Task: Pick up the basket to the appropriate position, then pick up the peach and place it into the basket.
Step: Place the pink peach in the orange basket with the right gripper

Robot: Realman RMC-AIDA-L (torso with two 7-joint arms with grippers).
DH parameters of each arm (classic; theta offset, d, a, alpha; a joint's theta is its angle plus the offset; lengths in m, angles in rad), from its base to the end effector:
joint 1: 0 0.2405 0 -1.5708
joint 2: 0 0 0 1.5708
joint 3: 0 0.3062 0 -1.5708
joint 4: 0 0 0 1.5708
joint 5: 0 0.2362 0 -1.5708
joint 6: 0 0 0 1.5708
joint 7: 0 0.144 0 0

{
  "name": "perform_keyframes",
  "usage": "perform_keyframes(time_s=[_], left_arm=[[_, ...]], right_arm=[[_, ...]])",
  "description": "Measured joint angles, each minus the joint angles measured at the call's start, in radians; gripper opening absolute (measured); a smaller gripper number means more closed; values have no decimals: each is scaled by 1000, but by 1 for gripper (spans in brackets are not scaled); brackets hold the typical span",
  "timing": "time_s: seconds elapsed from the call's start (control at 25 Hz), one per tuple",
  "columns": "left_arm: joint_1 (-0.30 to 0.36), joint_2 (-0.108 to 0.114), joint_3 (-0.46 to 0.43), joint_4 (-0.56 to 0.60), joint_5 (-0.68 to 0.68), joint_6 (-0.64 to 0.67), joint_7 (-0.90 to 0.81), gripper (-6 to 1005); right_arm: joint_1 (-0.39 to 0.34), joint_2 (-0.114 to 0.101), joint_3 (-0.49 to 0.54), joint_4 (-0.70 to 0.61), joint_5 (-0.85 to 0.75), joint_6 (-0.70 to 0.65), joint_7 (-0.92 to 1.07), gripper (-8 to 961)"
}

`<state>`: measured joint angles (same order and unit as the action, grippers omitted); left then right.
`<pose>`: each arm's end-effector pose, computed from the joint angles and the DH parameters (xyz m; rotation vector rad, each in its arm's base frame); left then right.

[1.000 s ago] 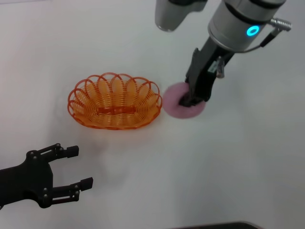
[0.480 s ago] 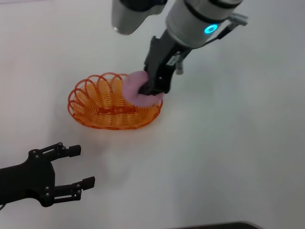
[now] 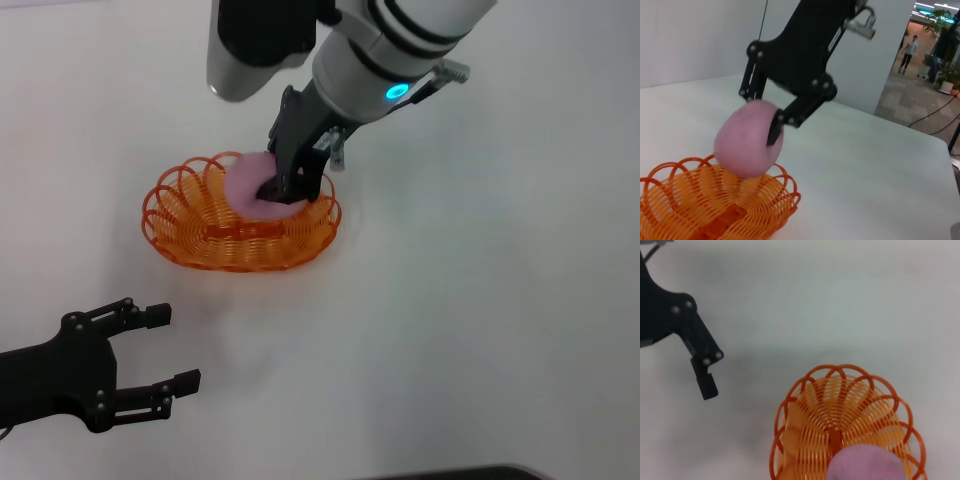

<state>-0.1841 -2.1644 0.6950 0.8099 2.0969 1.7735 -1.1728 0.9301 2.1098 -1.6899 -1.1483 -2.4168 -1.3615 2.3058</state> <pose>-0.3786 0.2317 -0.0397 -2.8072 -0.6226 -0.6703 0.0768 0.4158 -0.1220 -2.9422 0.0324 -0.5206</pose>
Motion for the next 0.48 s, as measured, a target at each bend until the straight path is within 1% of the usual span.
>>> perform_keyframes(time_s=[0.16, 0.48], left_arm=[[-1, 0, 0, 0, 0, 1, -1, 855], [-2, 1, 0, 0, 2, 1, -1, 855]], right_arm=[[-11, -1, -24, 7, 9, 45, -3, 292], [-13, -5, -23, 16, 55, 59, -12, 681]])
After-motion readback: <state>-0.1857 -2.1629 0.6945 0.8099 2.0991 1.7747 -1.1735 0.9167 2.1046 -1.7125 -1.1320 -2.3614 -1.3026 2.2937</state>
